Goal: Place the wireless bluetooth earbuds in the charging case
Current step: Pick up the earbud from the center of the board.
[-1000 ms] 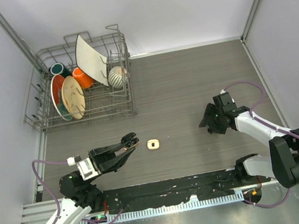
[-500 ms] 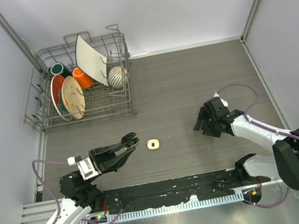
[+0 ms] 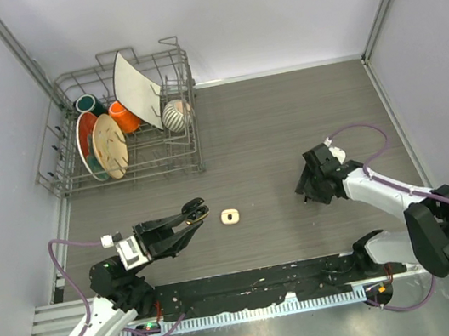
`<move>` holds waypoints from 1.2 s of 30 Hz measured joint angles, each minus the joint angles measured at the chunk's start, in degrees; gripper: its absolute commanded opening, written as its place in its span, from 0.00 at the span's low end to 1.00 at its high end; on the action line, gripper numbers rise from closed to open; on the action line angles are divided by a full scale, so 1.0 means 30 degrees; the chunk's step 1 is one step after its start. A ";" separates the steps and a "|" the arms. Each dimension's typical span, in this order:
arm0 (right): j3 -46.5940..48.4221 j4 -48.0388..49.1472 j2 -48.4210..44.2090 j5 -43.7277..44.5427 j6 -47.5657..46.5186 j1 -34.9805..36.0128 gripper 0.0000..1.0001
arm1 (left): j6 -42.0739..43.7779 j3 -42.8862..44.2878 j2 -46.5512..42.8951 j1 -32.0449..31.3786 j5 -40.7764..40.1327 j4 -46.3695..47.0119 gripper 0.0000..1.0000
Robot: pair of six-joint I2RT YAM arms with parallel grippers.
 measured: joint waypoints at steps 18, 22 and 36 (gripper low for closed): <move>0.0233 -0.0313 0.0568 0.0474 0.0423 -0.0007 0.36 | 0.0058 0.0000 -0.0022 0.0000 -0.0153 -0.0299 0.00; 0.0233 -0.0211 0.0583 0.0474 0.0488 -0.0007 0.35 | 0.0066 0.0000 -0.0087 0.0000 -0.0160 -0.0350 0.00; 0.0678 -0.0087 0.1231 0.0539 -0.0554 0.0233 0.35 | 0.0066 0.0000 -0.0175 0.0000 -0.0175 -0.0379 0.00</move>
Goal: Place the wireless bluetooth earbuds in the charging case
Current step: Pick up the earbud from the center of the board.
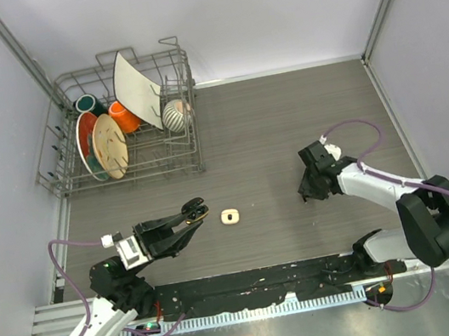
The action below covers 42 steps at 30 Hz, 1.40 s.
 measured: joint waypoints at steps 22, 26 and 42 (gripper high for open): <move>0.0940 -0.0284 0.1158 0.1523 -0.2186 0.1603 0.38 | -0.0007 -0.0255 -0.0663 0.0000 -0.0277 -0.0335 0.00; 0.1297 -0.0627 0.1552 0.1851 -0.2310 0.1778 0.37 | -0.0007 -0.0255 -0.0729 0.0000 -0.0328 -0.0357 0.00; 0.1843 -0.1144 0.2215 0.2790 -0.2404 0.2353 0.39 | -0.0007 -0.0255 -0.0794 0.0000 -0.0335 -0.0408 0.00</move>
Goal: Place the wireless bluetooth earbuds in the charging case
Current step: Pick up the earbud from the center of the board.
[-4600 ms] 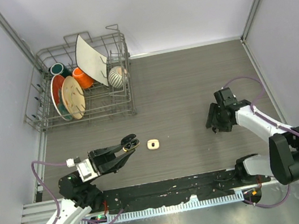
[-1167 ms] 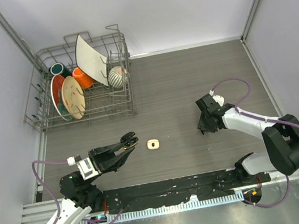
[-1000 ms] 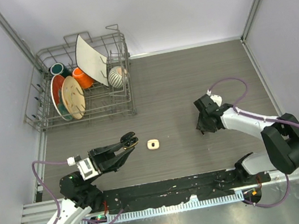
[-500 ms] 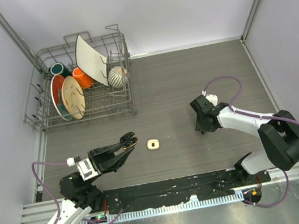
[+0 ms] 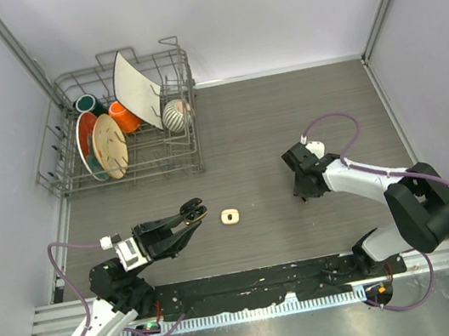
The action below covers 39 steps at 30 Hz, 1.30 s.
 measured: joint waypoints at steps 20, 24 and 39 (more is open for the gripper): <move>0.0255 0.0168 0.0321 -0.0109 -0.0838 0.0160 0.44 | 0.0000 0.0000 -0.0015 0.0000 0.0000 -0.0007 0.00; 0.0117 0.0146 0.0138 -0.0204 -0.0619 0.0160 0.48 | -0.0007 0.0000 -0.0051 0.0000 0.0000 -0.0029 0.00; -0.1042 0.0998 -0.1129 -0.0372 0.0845 0.1093 0.48 | -0.0015 0.0000 -0.0087 0.0000 0.0007 -0.0066 0.00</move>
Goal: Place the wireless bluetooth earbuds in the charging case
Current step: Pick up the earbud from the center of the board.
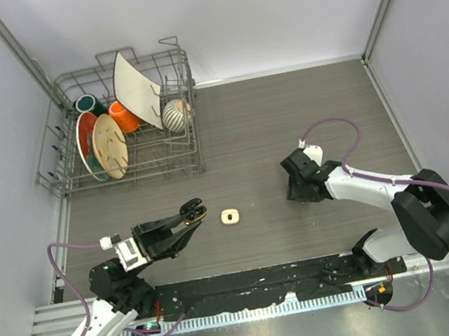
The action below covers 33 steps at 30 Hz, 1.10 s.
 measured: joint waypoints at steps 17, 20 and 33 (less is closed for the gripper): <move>0.0481 -0.0656 0.0517 0.1035 0.1421 0.0838 0.48 | -0.0007 0.0000 -0.0175 0.0000 -0.0007 -0.0299 0.00; 0.0823 -0.1035 0.0867 0.1246 0.1719 0.0896 0.47 | 0.0000 0.0000 -0.0175 0.0000 -0.0007 -0.0335 0.00; 0.1341 -0.1603 0.1494 0.1872 0.1902 0.0597 0.39 | 0.0000 -0.0036 -0.0634 0.0000 -0.0138 -0.0466 0.00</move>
